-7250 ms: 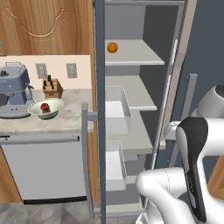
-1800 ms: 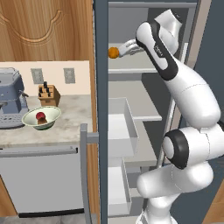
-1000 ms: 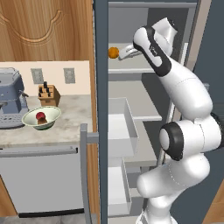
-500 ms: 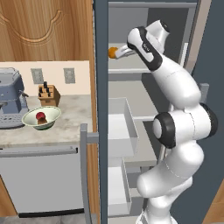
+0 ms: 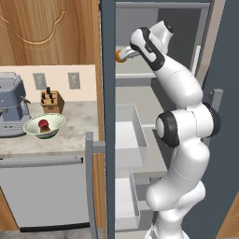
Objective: Take the orange, potato, and peach from the freezer and place them in the bowl on the counter.
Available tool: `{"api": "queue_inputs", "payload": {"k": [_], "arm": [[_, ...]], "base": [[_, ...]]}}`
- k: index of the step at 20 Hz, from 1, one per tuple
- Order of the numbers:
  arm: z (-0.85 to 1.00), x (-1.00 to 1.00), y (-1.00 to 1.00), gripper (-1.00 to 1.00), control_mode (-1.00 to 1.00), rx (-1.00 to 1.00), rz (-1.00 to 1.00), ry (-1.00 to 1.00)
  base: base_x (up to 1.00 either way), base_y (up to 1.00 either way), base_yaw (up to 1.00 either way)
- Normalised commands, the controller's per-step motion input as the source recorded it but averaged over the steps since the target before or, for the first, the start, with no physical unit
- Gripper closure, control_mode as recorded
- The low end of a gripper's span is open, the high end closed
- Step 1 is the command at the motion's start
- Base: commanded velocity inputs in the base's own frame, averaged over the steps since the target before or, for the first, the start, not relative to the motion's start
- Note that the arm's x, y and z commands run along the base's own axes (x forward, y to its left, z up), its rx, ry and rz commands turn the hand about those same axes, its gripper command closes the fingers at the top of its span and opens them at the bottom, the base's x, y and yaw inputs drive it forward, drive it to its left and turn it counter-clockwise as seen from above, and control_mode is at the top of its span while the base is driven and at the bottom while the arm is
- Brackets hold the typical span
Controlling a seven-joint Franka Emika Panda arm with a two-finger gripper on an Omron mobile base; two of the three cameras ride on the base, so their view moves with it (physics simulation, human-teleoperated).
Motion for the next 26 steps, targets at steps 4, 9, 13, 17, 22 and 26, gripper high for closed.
{"api": "queue_inputs", "payload": {"k": [4, 9, 13, 17, 22, 26], "arm": [[-0.11, 0.3, 0.0, -1.0, -1.0, 0.0, 0.0, 0.0], [-0.12, 0.4, 0.02, -1.0, -1.0, 0.0, 0.0, 0.0], [-0.07, 0.36, 0.06, -1.0, -1.0, 0.0, 0.0, 0.0], [-0.05, 0.2, 0.15, -1.0, -1.0, 0.0, 0.0, 0.0], [-0.17, 0.15, 0.15, 1.0, -1.0, 0.0, 0.0, 0.0], [-0.38, 0.14, 0.01, 1.0, -1.0, 0.0, 0.0, 0.0]], "base": [[0.0, 0.0, 0.0], [0.0, 0.0, 0.0], [0.0, 0.0, 0.0], [0.0, 0.0, 0.0], [0.0, 0.0, 0.0], [0.0, 0.0, 0.0]]}}
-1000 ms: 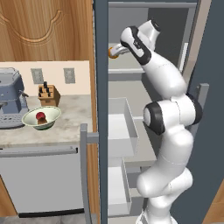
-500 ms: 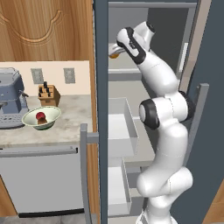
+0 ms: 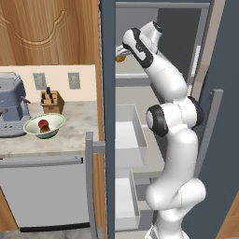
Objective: Take the orange, potato, and peach from the freezer and place them in the bowl on the counter.
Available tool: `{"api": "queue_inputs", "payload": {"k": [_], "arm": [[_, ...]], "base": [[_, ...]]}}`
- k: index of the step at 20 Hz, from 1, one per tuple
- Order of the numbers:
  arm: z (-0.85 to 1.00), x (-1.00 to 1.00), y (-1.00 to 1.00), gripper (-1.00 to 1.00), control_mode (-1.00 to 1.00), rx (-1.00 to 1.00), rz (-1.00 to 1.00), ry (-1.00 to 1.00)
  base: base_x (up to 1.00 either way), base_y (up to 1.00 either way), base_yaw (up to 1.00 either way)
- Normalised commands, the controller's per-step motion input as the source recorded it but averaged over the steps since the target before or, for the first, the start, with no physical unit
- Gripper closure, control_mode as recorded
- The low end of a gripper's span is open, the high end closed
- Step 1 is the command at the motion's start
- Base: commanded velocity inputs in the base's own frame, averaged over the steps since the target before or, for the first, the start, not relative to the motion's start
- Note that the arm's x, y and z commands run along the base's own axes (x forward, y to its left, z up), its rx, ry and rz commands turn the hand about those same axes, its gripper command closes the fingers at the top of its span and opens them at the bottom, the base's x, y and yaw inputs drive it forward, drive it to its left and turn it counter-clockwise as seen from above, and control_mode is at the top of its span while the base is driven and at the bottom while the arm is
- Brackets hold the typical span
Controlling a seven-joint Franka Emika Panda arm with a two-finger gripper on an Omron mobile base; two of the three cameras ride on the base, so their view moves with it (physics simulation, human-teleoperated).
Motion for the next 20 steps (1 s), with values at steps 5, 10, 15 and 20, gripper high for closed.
{"api": "queue_inputs", "payload": {"k": [5, 10, 15, 20], "arm": [[-0.23, -0.1, -0.01, 1.0, -1.0, 0.0, -0.01, -0.08], [0.0, -0.55, -0.22, 1.0, -1.0, 0.0, -0.05, -0.12], [0.02, -0.56, -0.19, 1.0, -1.0, 0.0, -0.1, -0.11], [0.0, -0.61, -0.03, 1.0, -1.0, 0.0, -0.15, -0.09]], "base": [[0.0, 0.0, 0.0], [0.0, 0.0, 0.0], [0.0, 0.0, 0.0], [0.0, 0.0, 0.0]]}}
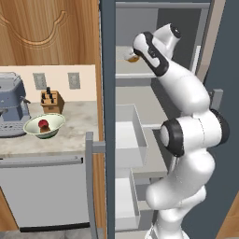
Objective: Take the orange, potato, and peach from the freezer and place them in the bowl on the counter.
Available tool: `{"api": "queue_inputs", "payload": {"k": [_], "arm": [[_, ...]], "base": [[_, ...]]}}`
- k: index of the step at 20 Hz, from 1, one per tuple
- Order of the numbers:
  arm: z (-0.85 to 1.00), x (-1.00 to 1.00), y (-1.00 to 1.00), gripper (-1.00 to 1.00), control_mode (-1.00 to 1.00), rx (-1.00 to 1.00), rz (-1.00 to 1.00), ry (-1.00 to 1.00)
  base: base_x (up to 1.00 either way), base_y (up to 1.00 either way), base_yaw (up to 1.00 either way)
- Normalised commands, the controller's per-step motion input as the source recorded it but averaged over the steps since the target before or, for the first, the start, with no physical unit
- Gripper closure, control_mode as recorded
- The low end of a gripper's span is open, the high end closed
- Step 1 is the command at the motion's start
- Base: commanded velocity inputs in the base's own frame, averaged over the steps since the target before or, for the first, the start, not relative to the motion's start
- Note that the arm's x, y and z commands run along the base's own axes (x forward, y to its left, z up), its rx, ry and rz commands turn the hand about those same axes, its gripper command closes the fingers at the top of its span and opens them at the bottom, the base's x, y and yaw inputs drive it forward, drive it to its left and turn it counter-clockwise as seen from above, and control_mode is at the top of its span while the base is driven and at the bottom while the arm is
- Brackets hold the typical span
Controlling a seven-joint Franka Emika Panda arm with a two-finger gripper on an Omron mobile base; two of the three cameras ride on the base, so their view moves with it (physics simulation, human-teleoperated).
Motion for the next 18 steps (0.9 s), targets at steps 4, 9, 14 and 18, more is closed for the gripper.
{"api": "queue_inputs", "payload": {"k": [4, 9, 14, 18], "arm": [[0.0, -0.63, 0.0, 1.0, -1.0, 0.0, -0.18, -0.09], [0.19, -0.76, -0.01, 1.0, -1.0, 0.0, -0.2, -0.03], [0.36, -0.87, -0.03, 1.0, -1.0, 0.0, -0.21, 0.01], [0.31, -0.99, -0.13, 1.0, -1.0, 0.0, -0.2, 0.03]], "base": [[0.0, 0.0, 0.0], [0.0, 0.0, 0.0], [0.0, 0.0, 0.0], [0.0, 0.0, 0.0]]}}
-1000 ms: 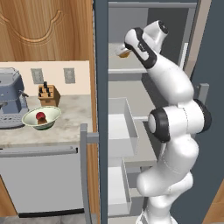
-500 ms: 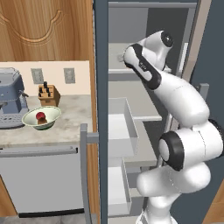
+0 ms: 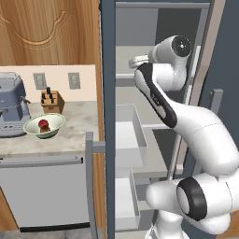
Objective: Take the orange, potato, and peach from the freezer and place them in the bowl on the counter.
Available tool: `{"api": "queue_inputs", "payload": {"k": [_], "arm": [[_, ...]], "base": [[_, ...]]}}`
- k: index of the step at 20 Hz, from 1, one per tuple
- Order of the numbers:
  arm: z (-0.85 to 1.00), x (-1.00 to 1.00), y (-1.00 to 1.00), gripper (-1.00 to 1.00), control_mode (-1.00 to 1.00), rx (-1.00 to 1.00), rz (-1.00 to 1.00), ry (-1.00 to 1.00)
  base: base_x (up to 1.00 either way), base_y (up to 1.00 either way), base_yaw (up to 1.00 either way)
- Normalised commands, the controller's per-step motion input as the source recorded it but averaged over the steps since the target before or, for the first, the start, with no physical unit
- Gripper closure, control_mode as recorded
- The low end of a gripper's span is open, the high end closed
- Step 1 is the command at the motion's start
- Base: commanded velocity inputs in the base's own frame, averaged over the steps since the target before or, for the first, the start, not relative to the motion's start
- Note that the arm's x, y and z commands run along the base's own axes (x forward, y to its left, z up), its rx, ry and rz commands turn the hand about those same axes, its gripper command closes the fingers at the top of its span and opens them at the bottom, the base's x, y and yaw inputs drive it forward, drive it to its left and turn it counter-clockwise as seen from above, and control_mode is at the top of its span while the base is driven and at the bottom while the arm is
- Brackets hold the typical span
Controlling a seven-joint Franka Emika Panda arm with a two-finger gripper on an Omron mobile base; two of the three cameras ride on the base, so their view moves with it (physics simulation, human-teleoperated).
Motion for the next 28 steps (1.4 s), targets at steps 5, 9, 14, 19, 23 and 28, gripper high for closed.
{"api": "queue_inputs", "payload": {"k": [5, 9, 14, 19, 23, 28], "arm": [[0.1, -1.0, -0.38, 1.0, -1.0, 0.0, -0.16, 0.0], [0.0, -1.0, -0.28, 1.0, -1.0, 0.0, -0.11, 0.0], [0.0, -1.0, -0.09, 1.0, -1.0, 0.0, -0.08, 0.02], [0.0, -1.0, -0.16, 1.0, -1.0, 0.03, -0.06, 0.07], [0.0, -0.9, -0.06, 1.0, -1.0, 0.05, -0.02, 0.13], [0.0, -0.78, -0.04, 1.0, -1.0, 0.07, 0.0, 0.2]], "base": [[0.0, 0.0, 0.0], [0.0, 0.0, 0.0], [0.0, 0.0, 0.0], [0.0, 0.0, 0.0], [0.0, 0.0, 0.0], [0.0, 0.0, 0.0]]}}
